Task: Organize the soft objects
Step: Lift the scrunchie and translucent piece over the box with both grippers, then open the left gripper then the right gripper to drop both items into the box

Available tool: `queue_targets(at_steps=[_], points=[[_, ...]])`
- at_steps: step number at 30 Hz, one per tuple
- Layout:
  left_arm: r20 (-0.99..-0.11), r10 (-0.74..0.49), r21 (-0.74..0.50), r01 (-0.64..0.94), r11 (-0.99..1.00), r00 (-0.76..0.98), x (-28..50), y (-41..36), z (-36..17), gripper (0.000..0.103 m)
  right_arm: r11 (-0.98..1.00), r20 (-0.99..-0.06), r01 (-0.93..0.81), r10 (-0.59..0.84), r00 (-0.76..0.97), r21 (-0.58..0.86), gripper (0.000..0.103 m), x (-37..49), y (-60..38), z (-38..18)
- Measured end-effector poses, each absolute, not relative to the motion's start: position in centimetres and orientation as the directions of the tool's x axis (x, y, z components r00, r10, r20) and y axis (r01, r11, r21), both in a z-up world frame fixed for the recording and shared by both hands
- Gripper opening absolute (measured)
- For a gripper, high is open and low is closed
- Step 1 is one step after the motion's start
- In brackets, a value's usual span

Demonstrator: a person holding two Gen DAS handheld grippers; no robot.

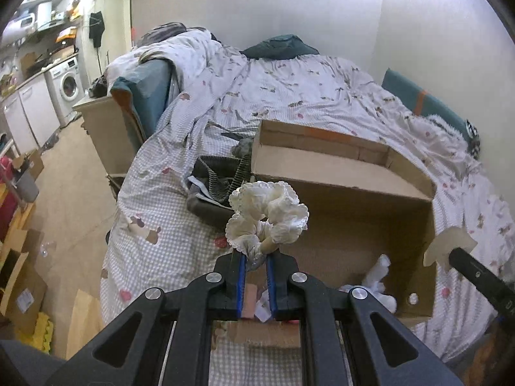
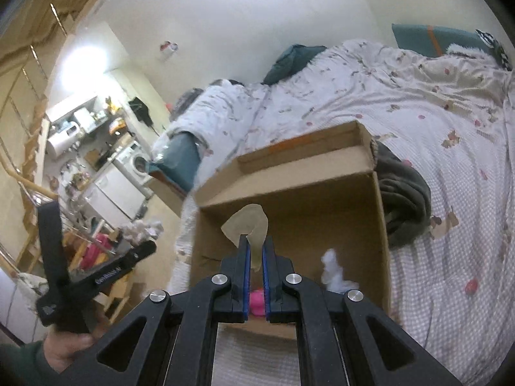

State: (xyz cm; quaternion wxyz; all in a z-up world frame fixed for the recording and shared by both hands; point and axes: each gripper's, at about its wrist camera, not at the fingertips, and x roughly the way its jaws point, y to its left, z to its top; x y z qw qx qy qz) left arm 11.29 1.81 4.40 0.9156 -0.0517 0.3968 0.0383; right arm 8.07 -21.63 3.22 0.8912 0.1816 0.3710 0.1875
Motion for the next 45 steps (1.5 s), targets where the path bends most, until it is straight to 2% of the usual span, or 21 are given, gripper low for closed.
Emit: queue_targets(at_steps=[5, 10, 17, 20, 23, 24, 27, 28, 37, 38, 39, 40, 41, 43, 45], points=[[-0.75, 0.039, -0.021, -0.083, 0.996, 0.661, 12.5, 0.6, 0.9, 0.01, 0.889, -0.662, -0.155, 0.429, 0.615, 0.431, 0.008, 8.8, -21.4, -0.1], [-0.819, -0.021, -0.064, -0.056, 0.996, 0.574, 13.6, 0.4, -2.4, 0.01, 0.899, -0.699, -0.162, 0.42, 0.579, 0.406, 0.008, 9.1, -20.4, -1.6], [-0.83, -0.036, -0.061, -0.026, 0.998, 0.557, 13.6, -0.4, -3.2, 0.01, 0.902, -0.722, -0.175, 0.422, 0.549, 0.394, 0.008, 10.0, -19.1, -2.8], [-0.836, -0.031, -0.052, -0.022, 0.998, 0.547, 13.7, -0.7, -3.4, 0.015, 0.903, -0.724, -0.176, 0.421, 0.547, 0.393, 0.008, 9.9, -19.0, -3.0], [-0.85, -0.047, -0.062, -0.012, 0.998, 0.525, 13.9, -1.0, -3.8, 0.022, 0.903, -0.726, -0.171, 0.42, 0.544, 0.395, 0.008, 10.1, -19.2, -3.1], [-0.854, -0.059, -0.071, -0.004, 0.997, 0.517, 13.9, -1.1, -3.9, 0.029, 0.904, -0.728, -0.168, 0.418, 0.543, 0.394, 0.008, 10.1, -19.2, -3.0], [-0.852, -0.058, -0.066, 0.003, 0.998, 0.52, 13.5, -1.5, -3.9, 0.061, 0.904, -0.73, -0.157, 0.416, 0.543, 0.398, 0.008, 10.3, -19.3, -3.1], [-0.845, -0.048, -0.054, 0.003, 0.999, 0.532, 13.3, -1.6, -3.7, 0.065, 0.904, -0.729, -0.155, 0.414, 0.544, 0.398, 0.008, 10.3, -19.3, -3.1], [-0.844, -0.024, -0.029, -0.001, 1.0, 0.537, 13.1, -1.6, -3.6, 0.065, 0.907, -0.733, -0.164, 0.412, 0.542, 0.389, 0.01, 10.2, -19.0, -3.2], [-0.842, -0.019, -0.025, -0.005, 1.0, 0.539, 13.1, -1.6, -3.6, 0.065, 0.909, -0.742, -0.158, 0.407, 0.533, 0.386, 0.013, 10.2, -18.9, -3.4], [-0.841, -0.014, -0.021, -0.006, 1.0, 0.54, 13.0, -1.6, -3.6, 0.065, 0.913, -0.753, -0.149, 0.4, 0.523, 0.381, 0.02, 10.4, -18.9, -3.6], [-0.84, -0.008, -0.014, -0.007, 1.0, 0.542, 13.0, -1.6, -3.6, 0.065, 0.919, -0.765, -0.139, 0.386, 0.515, 0.37, 0.032, 10.5, -18.8, -3.8], [-0.839, -0.002, -0.007, -0.007, 1.0, 0.544, 13.0, -1.6, -3.6, 0.065, 0.924, -0.774, -0.127, 0.373, 0.511, 0.361, 0.054, 10.6, -18.8, -4.0], [-0.838, 0.001, -0.002, -0.006, 1.0, 0.546, 13.0, -1.6, -3.6, 0.065, 0.925, -0.771, -0.104, 0.363, 0.522, 0.366, 0.079, 10.6, -19.1, -4.0], [-0.836, 0.002, -0.001, -0.005, 1.0, 0.549, 13.0, -1.6, -3.5, 0.065, 0.927, -0.764, -0.086, 0.35, 0.542, 0.364, 0.079, 10.6, -19.5, -3.8]])
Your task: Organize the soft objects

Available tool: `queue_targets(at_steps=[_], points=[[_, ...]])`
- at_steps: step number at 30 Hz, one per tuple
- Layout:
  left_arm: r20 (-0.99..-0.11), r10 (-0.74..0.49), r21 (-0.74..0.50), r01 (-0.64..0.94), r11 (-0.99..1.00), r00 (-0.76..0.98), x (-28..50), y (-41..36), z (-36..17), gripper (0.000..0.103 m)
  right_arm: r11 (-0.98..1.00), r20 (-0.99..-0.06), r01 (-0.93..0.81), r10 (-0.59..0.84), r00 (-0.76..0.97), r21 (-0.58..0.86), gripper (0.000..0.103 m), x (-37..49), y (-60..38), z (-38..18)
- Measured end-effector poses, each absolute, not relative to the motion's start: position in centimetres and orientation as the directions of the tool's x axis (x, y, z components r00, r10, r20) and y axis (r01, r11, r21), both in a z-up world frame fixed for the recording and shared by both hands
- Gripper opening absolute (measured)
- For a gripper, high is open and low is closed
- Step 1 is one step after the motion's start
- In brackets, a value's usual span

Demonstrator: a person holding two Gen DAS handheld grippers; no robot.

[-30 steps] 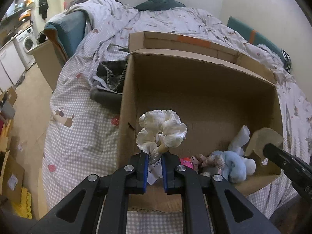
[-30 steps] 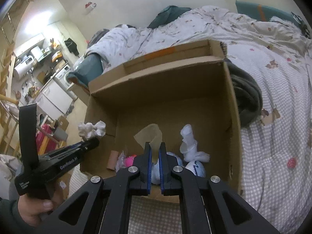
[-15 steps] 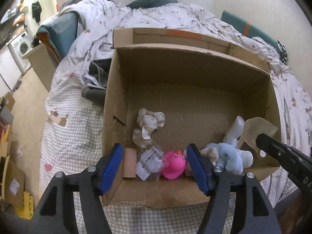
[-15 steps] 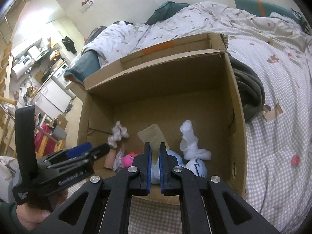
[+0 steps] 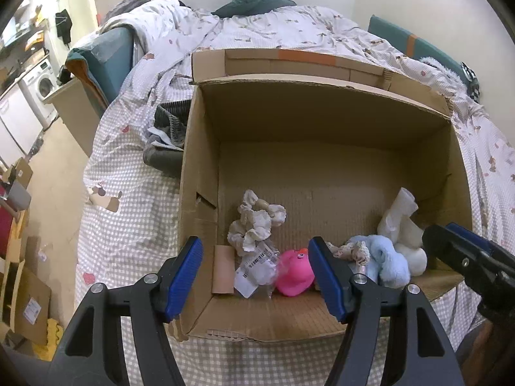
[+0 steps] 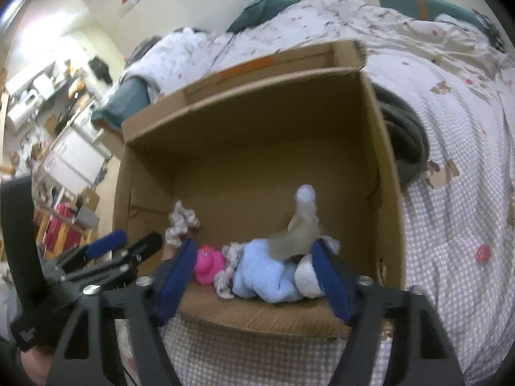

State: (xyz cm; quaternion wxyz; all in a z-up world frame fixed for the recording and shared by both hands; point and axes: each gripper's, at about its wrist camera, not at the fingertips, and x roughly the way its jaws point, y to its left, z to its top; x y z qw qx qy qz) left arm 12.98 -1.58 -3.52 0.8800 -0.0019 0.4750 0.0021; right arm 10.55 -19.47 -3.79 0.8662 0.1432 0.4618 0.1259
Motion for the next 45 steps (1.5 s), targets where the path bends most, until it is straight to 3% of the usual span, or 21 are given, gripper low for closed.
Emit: queue_targets(at_steps=[9, 11, 13, 14, 30, 37, 45], points=[[-0.818, 0.032, 0.04, 0.001, 0.999, 0.574, 12.8, -2.2, -2.9, 0.065, 0.932, -0.787, -0.064, 0.337, 0.518, 0.357, 0.079, 11.0, -19.6, -4.3], [-0.812, 0.015, 0.021, 0.004, 1.0, 0.584, 12.6, -2.1, -2.6, 0.065, 0.936, -0.779, -0.072, 0.328, 0.534, 0.344, 0.085, 10.7, -19.6, -4.0], [-0.805, 0.005, 0.006, 0.0, 1.0, 0.594, 12.5, -2.0, -2.2, 0.065, 0.937, -0.768, -0.074, 0.324, 0.553, 0.342, 0.102, 10.7, -19.6, -3.6], [-0.801, 0.006, 0.005, -0.004, 1.0, 0.598, 12.4, -1.9, -2.0, 0.065, 0.935, -0.758, -0.073, 0.325, 0.566, 0.347, 0.103, 10.6, -19.7, -3.4], [-0.686, 0.031, 0.003, -0.04, 0.999, 0.727, 7.4, 2.0, 5.2, 0.065, 0.955, -0.681, -0.082, 0.261, 0.684, 0.284, 0.103, 6.1, -21.0, 3.2], [-0.68, 0.03, -0.015, -0.054, 0.998, 0.733, 3.5, 2.8, 5.6, 0.096, 0.961, -0.65, -0.145, 0.265, 0.712, 0.234, 0.103, 2.4, -20.4, 5.0], [-0.665, 0.024, -0.047, -0.074, 0.996, 0.746, 0.1, 3.3, 5.0, 0.103, 0.955, -0.646, -0.17, 0.29, 0.707, 0.243, 0.103, 0.4, -19.6, 4.0]])
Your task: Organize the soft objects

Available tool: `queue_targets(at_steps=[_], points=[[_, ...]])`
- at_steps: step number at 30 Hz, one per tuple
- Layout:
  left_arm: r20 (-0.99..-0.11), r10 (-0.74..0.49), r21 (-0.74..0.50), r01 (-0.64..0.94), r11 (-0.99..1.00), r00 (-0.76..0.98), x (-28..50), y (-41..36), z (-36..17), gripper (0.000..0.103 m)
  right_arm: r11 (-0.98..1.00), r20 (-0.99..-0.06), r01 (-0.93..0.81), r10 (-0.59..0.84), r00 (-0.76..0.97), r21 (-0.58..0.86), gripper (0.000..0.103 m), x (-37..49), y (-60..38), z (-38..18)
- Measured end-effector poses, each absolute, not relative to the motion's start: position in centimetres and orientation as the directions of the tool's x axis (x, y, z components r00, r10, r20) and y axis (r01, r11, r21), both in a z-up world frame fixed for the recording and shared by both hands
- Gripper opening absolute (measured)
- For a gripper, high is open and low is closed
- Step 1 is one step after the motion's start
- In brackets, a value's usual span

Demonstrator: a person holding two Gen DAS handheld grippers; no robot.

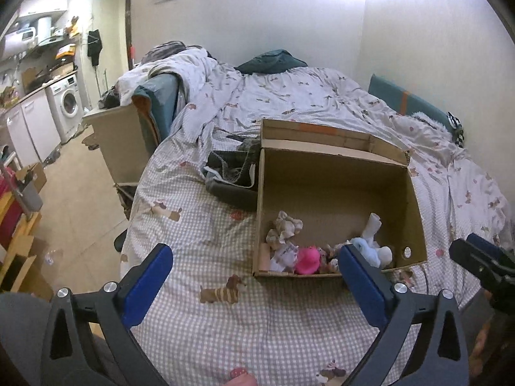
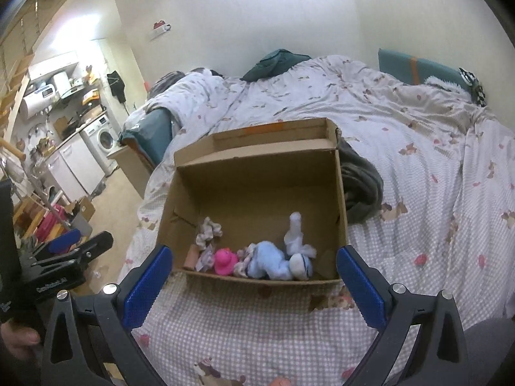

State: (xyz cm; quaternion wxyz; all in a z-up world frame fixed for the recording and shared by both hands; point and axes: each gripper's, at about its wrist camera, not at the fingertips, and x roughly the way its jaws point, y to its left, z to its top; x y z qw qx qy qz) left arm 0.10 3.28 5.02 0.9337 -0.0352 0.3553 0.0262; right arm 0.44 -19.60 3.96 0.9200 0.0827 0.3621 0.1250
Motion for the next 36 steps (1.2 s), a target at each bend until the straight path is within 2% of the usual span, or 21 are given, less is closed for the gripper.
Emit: queue_targets(at_steps=[13, 36], points=[[-0.657, 0.024, -0.033, -0.061, 0.998, 0.753, 0.2, 2.2, 3.2, 0.103, 0.959, -0.652, -0.142, 0.271, 0.708, 0.245, 0.103, 0.3, -19.7, 1.4], [-0.668, -0.009, -0.05, -0.033, 0.998, 0.744, 0.6, 1.8, 2.5, 0.103, 0.961, -0.663, -0.128, 0.263, 0.701, 0.246, 0.103, 0.7, -19.8, 1.1]])
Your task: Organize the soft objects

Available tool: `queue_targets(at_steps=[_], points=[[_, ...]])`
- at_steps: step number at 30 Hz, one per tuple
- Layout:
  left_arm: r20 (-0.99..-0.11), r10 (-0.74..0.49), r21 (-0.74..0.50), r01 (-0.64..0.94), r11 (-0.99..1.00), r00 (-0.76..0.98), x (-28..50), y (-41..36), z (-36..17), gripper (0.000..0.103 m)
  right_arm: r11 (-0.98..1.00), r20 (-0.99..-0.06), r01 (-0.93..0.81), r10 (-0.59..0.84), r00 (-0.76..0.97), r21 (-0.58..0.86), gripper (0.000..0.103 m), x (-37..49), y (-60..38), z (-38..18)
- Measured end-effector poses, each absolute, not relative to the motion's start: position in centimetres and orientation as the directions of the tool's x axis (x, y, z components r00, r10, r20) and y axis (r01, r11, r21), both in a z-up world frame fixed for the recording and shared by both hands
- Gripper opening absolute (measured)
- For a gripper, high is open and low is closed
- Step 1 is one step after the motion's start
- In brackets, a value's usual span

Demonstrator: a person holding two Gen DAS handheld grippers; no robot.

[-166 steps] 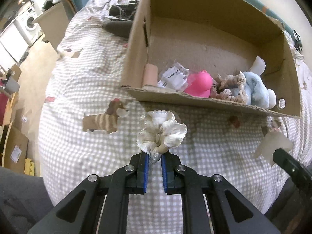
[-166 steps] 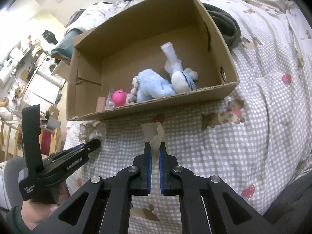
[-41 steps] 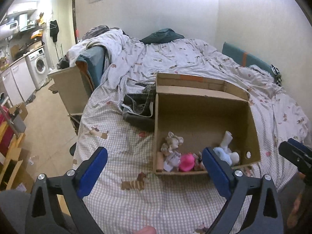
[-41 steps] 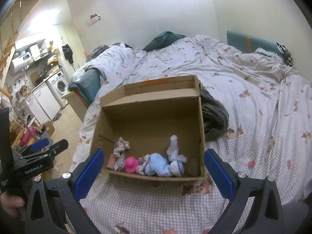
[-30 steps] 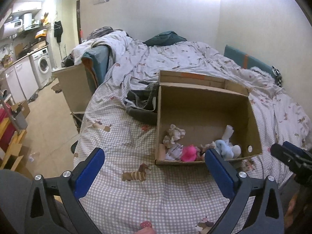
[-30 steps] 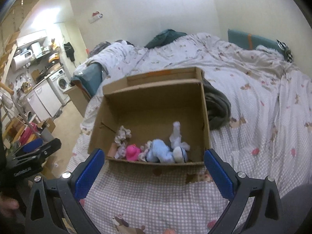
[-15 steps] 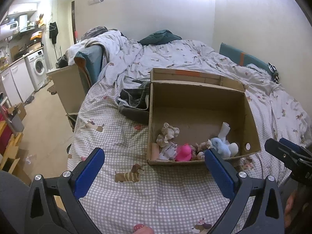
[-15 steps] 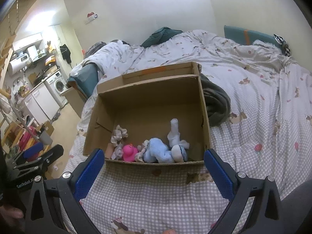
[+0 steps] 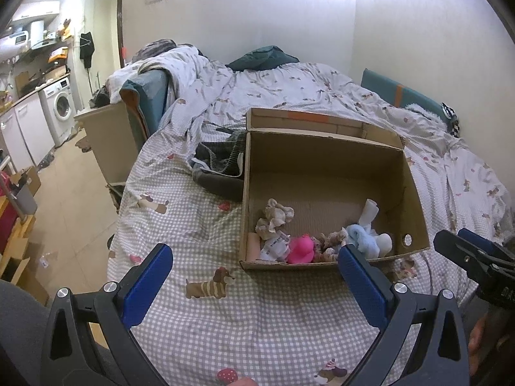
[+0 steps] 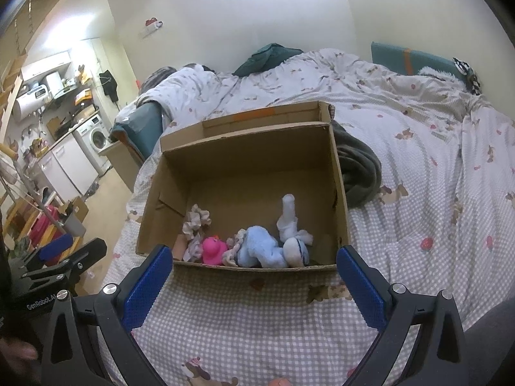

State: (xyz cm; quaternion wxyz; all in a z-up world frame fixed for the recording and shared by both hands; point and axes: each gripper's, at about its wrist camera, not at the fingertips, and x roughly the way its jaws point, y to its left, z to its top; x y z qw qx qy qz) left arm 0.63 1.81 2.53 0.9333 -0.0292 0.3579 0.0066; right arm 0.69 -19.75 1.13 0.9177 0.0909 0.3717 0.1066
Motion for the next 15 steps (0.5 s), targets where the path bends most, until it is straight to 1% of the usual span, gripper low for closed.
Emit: queue_targets(at_steps=[15], points=[[-0.672, -0.022, -0.061, -0.026, 0.998, 0.74, 0.53, 1.78, 2.23, 0.103, 0.961, -0.671, -0.115, 0.259, 0.694, 0.252, 0.103, 0.91, -19.95, 0.87]])
